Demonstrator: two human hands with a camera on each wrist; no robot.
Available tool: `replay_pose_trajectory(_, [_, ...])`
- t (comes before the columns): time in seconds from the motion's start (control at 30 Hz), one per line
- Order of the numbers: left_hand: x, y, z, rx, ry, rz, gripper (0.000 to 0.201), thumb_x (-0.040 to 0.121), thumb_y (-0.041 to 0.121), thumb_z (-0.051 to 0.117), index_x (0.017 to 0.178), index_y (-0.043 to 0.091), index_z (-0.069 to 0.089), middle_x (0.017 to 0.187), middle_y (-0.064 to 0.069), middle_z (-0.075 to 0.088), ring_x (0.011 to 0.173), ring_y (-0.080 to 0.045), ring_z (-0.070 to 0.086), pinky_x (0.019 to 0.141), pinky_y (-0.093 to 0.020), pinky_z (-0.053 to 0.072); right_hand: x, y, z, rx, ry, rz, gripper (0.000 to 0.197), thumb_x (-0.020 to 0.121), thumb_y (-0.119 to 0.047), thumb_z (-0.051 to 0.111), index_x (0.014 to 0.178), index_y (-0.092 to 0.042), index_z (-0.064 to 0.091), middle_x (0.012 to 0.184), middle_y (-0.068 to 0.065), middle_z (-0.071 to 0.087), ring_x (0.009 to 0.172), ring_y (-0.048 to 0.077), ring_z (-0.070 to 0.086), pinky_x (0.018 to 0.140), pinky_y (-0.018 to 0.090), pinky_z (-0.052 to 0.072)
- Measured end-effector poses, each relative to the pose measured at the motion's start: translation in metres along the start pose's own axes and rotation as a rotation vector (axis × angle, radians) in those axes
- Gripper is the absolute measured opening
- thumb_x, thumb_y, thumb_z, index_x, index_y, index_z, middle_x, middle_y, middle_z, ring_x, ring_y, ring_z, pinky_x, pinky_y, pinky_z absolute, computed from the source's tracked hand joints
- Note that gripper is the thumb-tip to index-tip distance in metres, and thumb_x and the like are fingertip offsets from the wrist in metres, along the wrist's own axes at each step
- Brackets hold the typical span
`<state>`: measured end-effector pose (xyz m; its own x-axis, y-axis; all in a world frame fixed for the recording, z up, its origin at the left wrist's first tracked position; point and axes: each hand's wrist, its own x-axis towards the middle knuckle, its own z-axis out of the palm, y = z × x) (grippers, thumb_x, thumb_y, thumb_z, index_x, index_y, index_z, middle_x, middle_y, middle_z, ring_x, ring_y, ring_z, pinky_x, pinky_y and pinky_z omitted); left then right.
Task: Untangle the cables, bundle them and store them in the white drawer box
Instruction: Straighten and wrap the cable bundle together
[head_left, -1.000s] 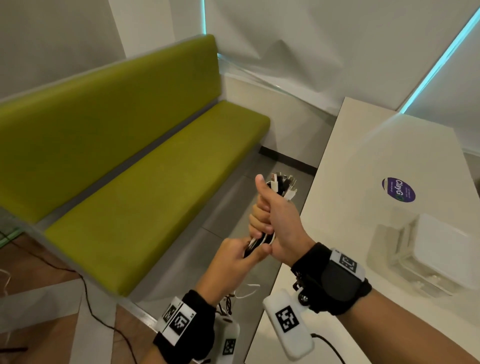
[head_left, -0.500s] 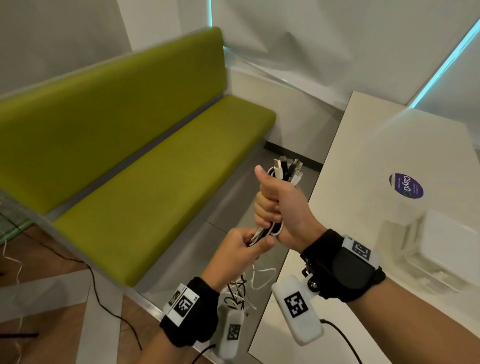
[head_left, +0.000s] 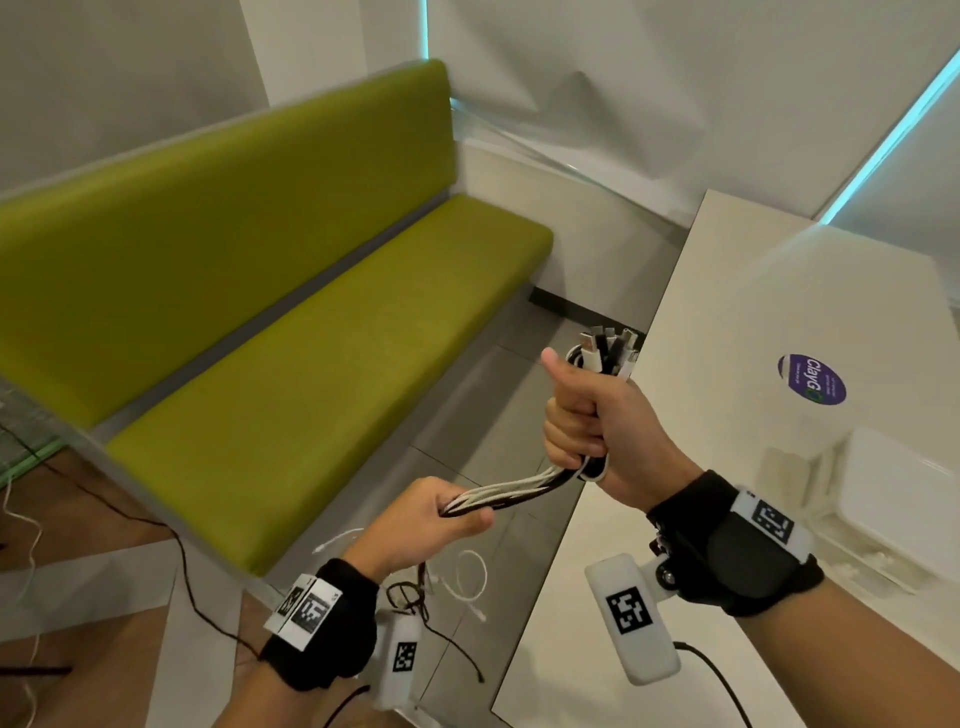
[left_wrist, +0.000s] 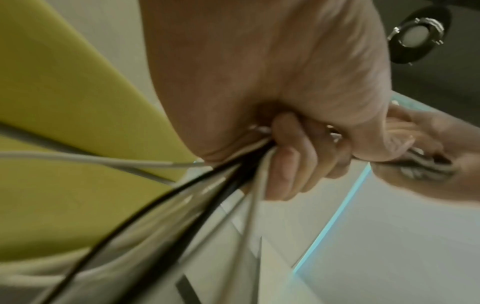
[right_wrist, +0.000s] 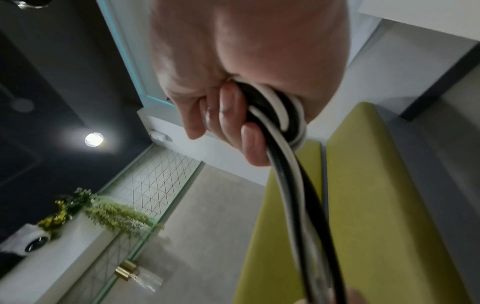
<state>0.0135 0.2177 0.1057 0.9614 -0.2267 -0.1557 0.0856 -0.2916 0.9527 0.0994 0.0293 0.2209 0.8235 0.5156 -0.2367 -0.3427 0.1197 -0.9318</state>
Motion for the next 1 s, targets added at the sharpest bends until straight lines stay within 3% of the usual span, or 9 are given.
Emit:
replay_pose_trajectory(0.17, [0.000, 0.016, -0.003, -0.008, 0.060, 0.051, 0.095, 0.076, 0.082, 0.049, 0.096, -0.011, 0.062, 0.060, 0.004, 0.032, 0.052, -0.011, 0.027, 0.049, -0.025, 0.021, -0.002, -0.002, 0.008, -0.571, 0.023, -0.118, 0.042, 0.093, -0.030, 0.066, 0.054, -0.028, 0.051, 0.043, -0.011, 0.035, 0.038, 0.009, 0.030, 0.043, 0.023, 0.027])
replay_pose_trajectory(0.3, [-0.002, 0.034, -0.002, 0.167, 0.034, 0.122, 0.045, 0.088, 0.065, 0.051, 0.060, 0.030, 0.054, 0.054, 0.012, 0.036, 0.051, -0.007, 0.030, 0.050, -0.025, 0.023, -0.001, 0.010, 0.015, -0.886, -0.084, -0.185, 0.038, 0.091, -0.030, 0.068, 0.057, -0.028, 0.052, 0.048, -0.015, 0.050, 0.048, 0.003, 0.044, 0.052, 0.020, 0.037])
replay_pose_trajectory(0.37, [0.000, 0.039, -0.003, 0.228, 0.017, 0.119, 0.034, 0.091, 0.053, 0.058, 0.059, 0.041, 0.058, 0.050, 0.011, 0.039, 0.048, -0.008, 0.030, 0.049, -0.028, 0.024, 0.001, 0.021, 0.013, -0.943, -0.135, -0.161, 0.033, 0.090, -0.030, 0.070, 0.060, -0.025, 0.056, 0.056, -0.009, 0.053, 0.056, 0.010, 0.048, 0.059, 0.037, 0.043])
replay_pose_trajectory(0.47, [0.003, 0.045, -0.005, 0.248, 0.030, 0.102, 0.022, 0.087, 0.047, 0.066, 0.065, 0.051, 0.065, 0.050, 0.009, 0.043, 0.047, -0.011, 0.028, 0.047, -0.032, 0.023, 0.000, 0.033, 0.015, -0.887, -0.198, -0.074, 0.020, 0.087, -0.021, 0.070, 0.073, -0.009, 0.063, 0.064, 0.002, 0.057, 0.061, 0.014, 0.049, 0.060, 0.038, 0.044])
replay_pose_trajectory(0.6, [0.002, 0.047, -0.004, 0.266, 0.089, 0.109, 0.030, 0.076, 0.055, 0.051, 0.061, 0.034, 0.066, 0.058, 0.003, 0.065, 0.047, -0.018, 0.041, 0.048, -0.041, 0.037, -0.004, 0.034, 0.020, -0.652, -0.230, 0.031, 0.016, 0.093, -0.014, 0.064, 0.080, -0.005, 0.066, 0.073, 0.006, 0.069, 0.064, 0.024, 0.069, 0.068, 0.040, 0.055])
replay_pose_trajectory(0.67, [0.003, 0.048, -0.006, 0.268, 0.144, 0.093, 0.027, 0.074, 0.059, 0.051, 0.061, 0.041, 0.066, 0.060, 0.000, 0.067, 0.046, -0.018, 0.040, 0.047, -0.037, 0.035, -0.002, 0.031, 0.023, -0.665, -0.230, 0.033, 0.026, 0.097, -0.023, 0.060, 0.084, -0.001, 0.065, 0.075, 0.007, 0.070, 0.061, 0.023, 0.068, 0.065, 0.037, 0.054])
replay_pose_trajectory(0.77, [0.012, 0.054, -0.015, 0.367, 0.189, 0.093, 0.022, 0.078, 0.036, 0.066, 0.057, 0.034, 0.067, 0.058, 0.005, 0.068, 0.046, -0.010, 0.049, 0.048, -0.031, 0.043, 0.005, 0.029, 0.027, -0.738, -0.210, 0.019, 0.037, 0.100, -0.034, 0.054, 0.086, -0.002, 0.064, 0.069, 0.006, 0.069, 0.053, 0.020, 0.062, 0.058, 0.029, 0.050])
replay_pose_trajectory(0.83, [0.019, 0.056, -0.022, 0.483, 0.194, 0.103, 0.031, 0.079, 0.027, 0.072, 0.050, 0.033, 0.063, 0.053, 0.009, 0.064, 0.046, -0.006, 0.051, 0.046, -0.019, 0.035, 0.008, 0.028, 0.028, -0.696, -0.207, 0.057, 0.039, 0.100, -0.037, 0.053, 0.082, -0.004, 0.063, 0.064, 0.009, 0.065, 0.048, 0.017, 0.056, 0.053, 0.024, 0.048])
replay_pose_trajectory(1.0, [0.028, 0.058, -0.034, 0.600, 0.265, 0.118, 0.047, 0.060, 0.059, 0.065, 0.046, 0.017, 0.051, 0.045, -0.005, 0.051, 0.042, -0.018, 0.039, 0.041, -0.028, 0.029, 0.005, 0.025, 0.030, -0.650, -0.208, 0.100, 0.036, 0.098, -0.038, 0.056, 0.072, -0.014, 0.056, 0.054, 0.004, 0.057, 0.044, 0.011, 0.049, 0.050, 0.021, 0.045])
